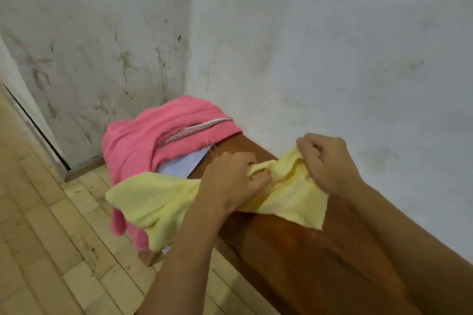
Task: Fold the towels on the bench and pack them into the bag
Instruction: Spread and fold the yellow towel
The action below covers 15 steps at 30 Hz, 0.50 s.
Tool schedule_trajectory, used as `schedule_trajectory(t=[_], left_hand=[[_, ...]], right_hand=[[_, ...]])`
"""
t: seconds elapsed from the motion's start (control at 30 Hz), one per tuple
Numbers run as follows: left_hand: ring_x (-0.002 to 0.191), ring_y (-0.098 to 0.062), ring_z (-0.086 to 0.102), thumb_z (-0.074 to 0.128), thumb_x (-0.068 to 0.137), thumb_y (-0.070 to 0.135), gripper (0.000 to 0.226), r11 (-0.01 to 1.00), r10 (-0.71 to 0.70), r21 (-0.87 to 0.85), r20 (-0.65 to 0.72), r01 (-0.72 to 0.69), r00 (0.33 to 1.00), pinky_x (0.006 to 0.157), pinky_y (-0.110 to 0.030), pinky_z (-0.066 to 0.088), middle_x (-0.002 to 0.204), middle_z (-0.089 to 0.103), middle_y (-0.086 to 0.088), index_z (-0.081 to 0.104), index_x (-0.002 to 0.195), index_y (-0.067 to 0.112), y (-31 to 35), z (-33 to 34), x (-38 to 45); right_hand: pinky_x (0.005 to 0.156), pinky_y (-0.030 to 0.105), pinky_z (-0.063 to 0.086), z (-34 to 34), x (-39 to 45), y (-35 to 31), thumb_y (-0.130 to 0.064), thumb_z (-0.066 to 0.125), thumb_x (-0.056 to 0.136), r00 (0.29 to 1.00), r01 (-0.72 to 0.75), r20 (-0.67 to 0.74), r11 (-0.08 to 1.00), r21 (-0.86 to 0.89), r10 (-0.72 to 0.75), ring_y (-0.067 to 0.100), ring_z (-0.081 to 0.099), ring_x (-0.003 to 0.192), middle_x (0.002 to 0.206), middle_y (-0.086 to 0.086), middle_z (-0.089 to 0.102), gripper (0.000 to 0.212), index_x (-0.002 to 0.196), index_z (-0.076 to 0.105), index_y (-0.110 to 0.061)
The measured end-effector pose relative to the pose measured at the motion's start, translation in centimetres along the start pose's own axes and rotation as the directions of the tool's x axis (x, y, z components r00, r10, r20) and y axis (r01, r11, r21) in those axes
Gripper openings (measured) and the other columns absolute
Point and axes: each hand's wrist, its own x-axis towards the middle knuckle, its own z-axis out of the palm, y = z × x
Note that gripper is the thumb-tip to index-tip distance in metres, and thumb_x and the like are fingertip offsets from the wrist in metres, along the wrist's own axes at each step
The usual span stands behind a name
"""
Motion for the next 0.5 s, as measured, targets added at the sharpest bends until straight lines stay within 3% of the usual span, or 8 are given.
schedule_trajectory(t=[0.07, 0.1, 0.17, 0.2, 0.27, 0.33, 0.4, 0.5], left_hand=[[0.08, -0.018, 0.056, 0.059, 0.082, 0.054, 0.03, 0.999, -0.011, 0.047, 0.248, -0.001, 0.969, 0.06, -0.034, 0.038, 0.079, 0.06, 0.005, 0.06, 0.079, 0.025, 1.3, 0.8, -0.2], [0.096, -0.019, 0.057, 0.063, 0.083, 0.054, 0.028, 0.997, -0.048, 0.076, 0.39, 0.02, 0.92, 0.07, -0.034, 0.043, 0.097, 0.063, 0.004, 0.063, 0.097, 0.029, 1.9, 1.2, -0.3], [0.127, -0.02, 0.046, 0.069, 0.082, 0.054, 0.065, 0.989, -0.143, 0.117, 0.629, 0.089, 0.764, 0.099, -0.037, 0.043, 0.14, 0.05, 0.002, 0.047, 0.14, 0.032, 2.7, 1.9, -0.8], [0.134, -0.021, 0.041, 0.071, 0.082, 0.052, 0.076, 0.987, -0.156, 0.139, 0.698, 0.082, 0.699, 0.107, -0.039, 0.039, 0.149, 0.042, 0.003, 0.038, 0.147, 0.031, 3.4, 2.5, -1.2], [0.129, -0.021, 0.046, 0.074, 0.081, 0.046, 0.071, 0.983, -0.115, 0.182, 0.722, -0.027, 0.682, 0.106, -0.039, 0.041, 0.145, 0.047, 0.003, 0.042, 0.142, 0.03, 4.9, 3.6, -1.6], [0.117, -0.022, 0.053, 0.072, 0.085, 0.036, 0.051, 0.967, -0.073, 0.223, 0.709, -0.125, 0.701, 0.096, -0.038, 0.046, 0.131, 0.055, 0.003, 0.049, 0.13, 0.026, 6.6, 4.8, -2.1], [0.105, -0.021, 0.055, 0.065, 0.089, 0.027, 0.029, 0.96, -0.041, 0.23, 0.681, -0.161, 0.731, 0.087, -0.035, 0.049, 0.119, 0.058, 0.002, 0.051, 0.114, 0.025, 8.5, 5.8, -2.5], [0.097, -0.021, 0.057, 0.061, 0.088, 0.016, 0.018, 0.947, -0.003, 0.252, 0.628, -0.199, 0.778, 0.079, -0.033, 0.049, 0.103, 0.056, 0.002, 0.047, 0.095, 0.025, 10.6, 7.1, -2.9]], right_hand=[[0.053, 0.03, 0.031, -1.8, -3.6, 2.0, -0.056, 0.035, 0.094, 0.992, -0.044, 0.108, 0.986, -0.163, 0.062, 0.011, 0.042, 0.047, 0.048, -0.007, 0.042, 0.05, 0.053, 0.037, -0.028], [0.053, 0.029, 0.032, -2.7, -5.4, 2.7, -0.061, 0.031, 0.096, 0.982, -0.077, 0.148, 0.965, -0.25, 0.117, 0.011, 0.043, 0.047, 0.047, -0.006, 0.042, 0.055, 0.052, 0.038, -0.027], [0.053, 0.027, 0.034, -4.1, -8.8, 3.5, -0.071, 0.023, 0.091, 0.954, -0.142, 0.2, 0.922, -0.359, 0.225, 0.011, 0.047, 0.048, 0.047, -0.005, 0.044, 0.062, 0.053, 0.042, -0.025], [0.054, 0.025, 0.034, -4.9, -10.8, 3.7, -0.074, 0.021, 0.086, 0.931, -0.189, 0.22, 0.9, -0.393, 0.291, 0.011, 0.049, 0.05, 0.048, -0.006, 0.046, 0.063, 0.055, 0.045, -0.026], [0.059, 0.019, 0.034, -5.9, -14.0, 3.6, -0.081, 0.019, 0.081, 0.868, -0.253, 0.285, 0.856, -0.45, 0.407, 0.007, 0.055, 0.061, 0.06, -0.011, 0.054, 0.06, 0.067, 0.05, -0.032], [0.067, 0.016, 0.038, -6.6, -16.6, 2.9, -0.087, 0.025, 0.078, 0.8, -0.252, 0.361, 0.814, -0.523, 0.48, 0.004, 0.058, 0.078, 0.09, -0.017, 0.063, 0.057, 0.097, 0.051, -0.041], [0.069, 0.017, 0.039, -7.4, -19.0, 2.0, -0.085, 0.034, 0.082, 0.766, -0.232, 0.365, 0.757, -0.61, 0.529, 0.005, 0.054, 0.087, 0.114, -0.015, 0.062, 0.067, 0.128, 0.045, -0.038], [0.06, 0.017, 0.033, -8.8, -21.5, 0.9, -0.063, 0.044, 0.095, 0.786, -0.302, 0.243, 0.698, -0.65, 0.568, 0.007, 0.055, 0.086, 0.118, -0.012, 0.061, 0.042, 0.125, 0.044, -0.033]])
